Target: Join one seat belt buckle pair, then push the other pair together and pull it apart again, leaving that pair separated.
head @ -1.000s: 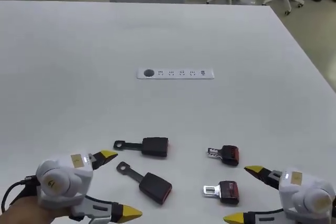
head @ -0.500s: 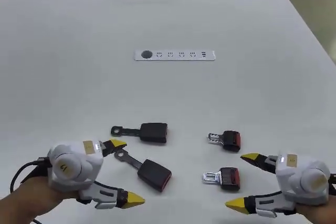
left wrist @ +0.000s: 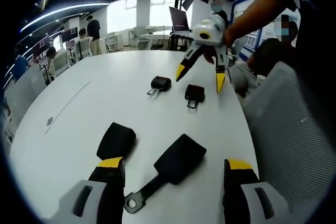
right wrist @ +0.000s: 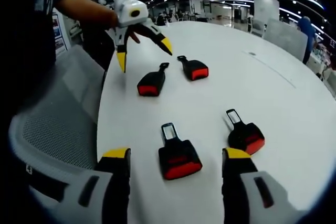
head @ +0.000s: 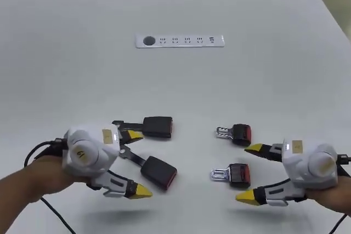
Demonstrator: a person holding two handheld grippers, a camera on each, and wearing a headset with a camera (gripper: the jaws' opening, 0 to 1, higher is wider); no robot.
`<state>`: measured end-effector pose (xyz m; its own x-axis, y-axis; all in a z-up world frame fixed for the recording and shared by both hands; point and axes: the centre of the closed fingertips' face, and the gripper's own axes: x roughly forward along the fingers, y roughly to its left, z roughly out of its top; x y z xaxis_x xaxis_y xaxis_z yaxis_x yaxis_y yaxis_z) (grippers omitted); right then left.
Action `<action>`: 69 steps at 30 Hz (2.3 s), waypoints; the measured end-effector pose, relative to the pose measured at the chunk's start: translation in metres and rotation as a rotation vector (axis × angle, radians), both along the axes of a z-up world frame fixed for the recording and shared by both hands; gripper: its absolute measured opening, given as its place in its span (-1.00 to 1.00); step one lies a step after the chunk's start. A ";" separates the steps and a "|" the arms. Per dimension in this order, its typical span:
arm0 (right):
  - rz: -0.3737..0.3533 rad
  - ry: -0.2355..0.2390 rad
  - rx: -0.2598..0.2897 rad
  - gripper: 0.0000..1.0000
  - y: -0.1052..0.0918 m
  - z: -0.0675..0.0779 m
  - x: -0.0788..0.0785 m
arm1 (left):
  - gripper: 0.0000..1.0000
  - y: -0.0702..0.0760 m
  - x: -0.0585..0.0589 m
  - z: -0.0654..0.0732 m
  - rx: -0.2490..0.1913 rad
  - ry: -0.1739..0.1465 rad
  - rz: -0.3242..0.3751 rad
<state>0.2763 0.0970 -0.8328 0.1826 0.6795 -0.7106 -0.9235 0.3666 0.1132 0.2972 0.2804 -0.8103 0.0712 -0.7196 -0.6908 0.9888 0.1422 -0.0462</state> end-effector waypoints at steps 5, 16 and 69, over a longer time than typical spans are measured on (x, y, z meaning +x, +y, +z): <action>0.046 0.025 -0.011 0.31 0.001 -0.006 -0.001 | 0.53 -0.008 0.001 -0.009 0.044 -0.012 -0.086; 0.131 0.052 -0.060 0.20 0.000 -0.020 -0.005 | 0.34 -0.012 -0.008 -0.042 0.171 -0.031 -0.291; 0.168 -0.017 0.074 -0.26 -0.004 -0.025 -0.004 | -0.34 0.006 0.005 -0.049 0.207 -0.039 -0.155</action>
<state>0.2721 0.0932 -0.8577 0.0739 0.7517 -0.6554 -0.9729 0.1987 0.1182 0.3019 0.2861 -0.8589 0.0007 -0.5678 -0.8231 0.9999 -0.0088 0.0069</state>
